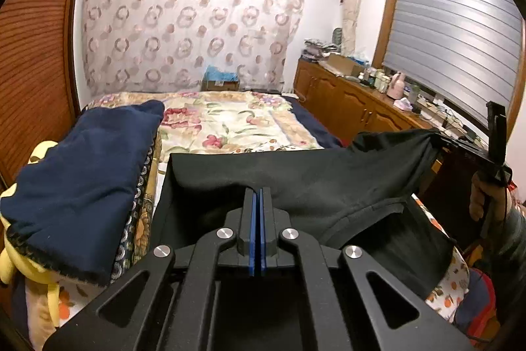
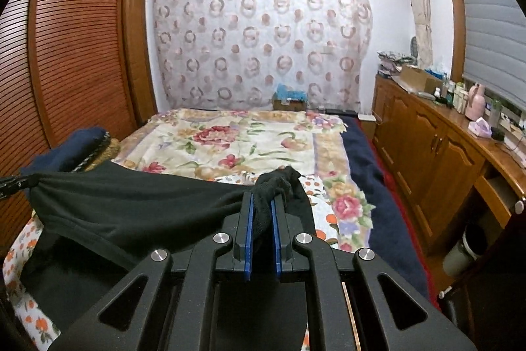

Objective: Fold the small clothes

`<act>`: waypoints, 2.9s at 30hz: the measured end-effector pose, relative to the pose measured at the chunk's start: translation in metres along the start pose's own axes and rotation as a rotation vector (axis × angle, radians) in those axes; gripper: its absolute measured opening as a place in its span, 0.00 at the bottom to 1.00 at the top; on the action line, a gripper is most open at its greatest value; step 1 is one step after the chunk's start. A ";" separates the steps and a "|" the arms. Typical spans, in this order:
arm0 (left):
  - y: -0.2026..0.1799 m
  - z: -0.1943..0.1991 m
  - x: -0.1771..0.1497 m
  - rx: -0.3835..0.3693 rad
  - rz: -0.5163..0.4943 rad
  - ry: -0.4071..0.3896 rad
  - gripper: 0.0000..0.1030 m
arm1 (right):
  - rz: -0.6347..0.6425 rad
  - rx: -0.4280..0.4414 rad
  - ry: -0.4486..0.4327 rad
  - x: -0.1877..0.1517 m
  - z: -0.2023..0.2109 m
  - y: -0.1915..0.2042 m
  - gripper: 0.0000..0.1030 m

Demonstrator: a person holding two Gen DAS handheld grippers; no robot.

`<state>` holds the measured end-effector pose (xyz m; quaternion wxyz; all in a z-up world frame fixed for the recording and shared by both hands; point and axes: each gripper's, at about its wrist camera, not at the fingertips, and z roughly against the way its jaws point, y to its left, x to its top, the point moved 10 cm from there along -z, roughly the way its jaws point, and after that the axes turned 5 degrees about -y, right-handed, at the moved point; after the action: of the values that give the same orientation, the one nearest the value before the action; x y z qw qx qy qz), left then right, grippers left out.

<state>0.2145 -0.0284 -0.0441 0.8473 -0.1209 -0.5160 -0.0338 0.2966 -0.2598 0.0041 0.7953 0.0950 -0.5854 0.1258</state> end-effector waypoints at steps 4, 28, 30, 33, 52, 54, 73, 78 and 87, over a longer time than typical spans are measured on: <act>-0.008 0.026 -0.010 -0.006 -0.021 -0.015 0.03 | 0.009 0.004 -0.015 -0.013 0.028 -0.001 0.09; 0.015 0.053 -0.124 0.109 -0.019 0.154 0.06 | -0.081 -0.048 0.246 -0.146 0.063 -0.027 0.26; 0.023 0.052 -0.123 0.125 -0.015 0.152 0.32 | -0.073 -0.067 0.232 -0.139 0.064 -0.028 0.38; 0.030 0.049 -0.126 0.119 0.005 0.162 0.57 | -0.066 -0.068 0.211 -0.144 0.077 -0.027 0.43; 0.000 -0.012 -0.140 0.018 0.029 0.292 0.68 | -0.033 -0.061 0.240 -0.161 0.041 0.004 0.52; -0.003 -0.014 -0.144 0.008 0.027 0.303 0.64 | -0.021 -0.073 0.246 -0.161 0.037 0.006 0.52; 0.000 0.040 -0.119 0.049 0.047 0.121 0.04 | -0.015 -0.090 0.301 -0.163 0.029 0.002 0.52; 0.022 0.062 -0.130 0.102 0.090 0.140 0.04 | -0.012 -0.091 0.300 -0.164 0.029 0.002 0.52; 0.048 0.064 -0.134 0.168 0.096 0.142 0.41 | -0.013 -0.090 0.300 -0.164 0.029 0.001 0.52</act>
<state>0.1051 0.0242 -0.1424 0.8896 -0.0712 -0.4492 0.0415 0.2238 -0.2818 -0.1436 0.8780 0.0430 -0.4646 0.1069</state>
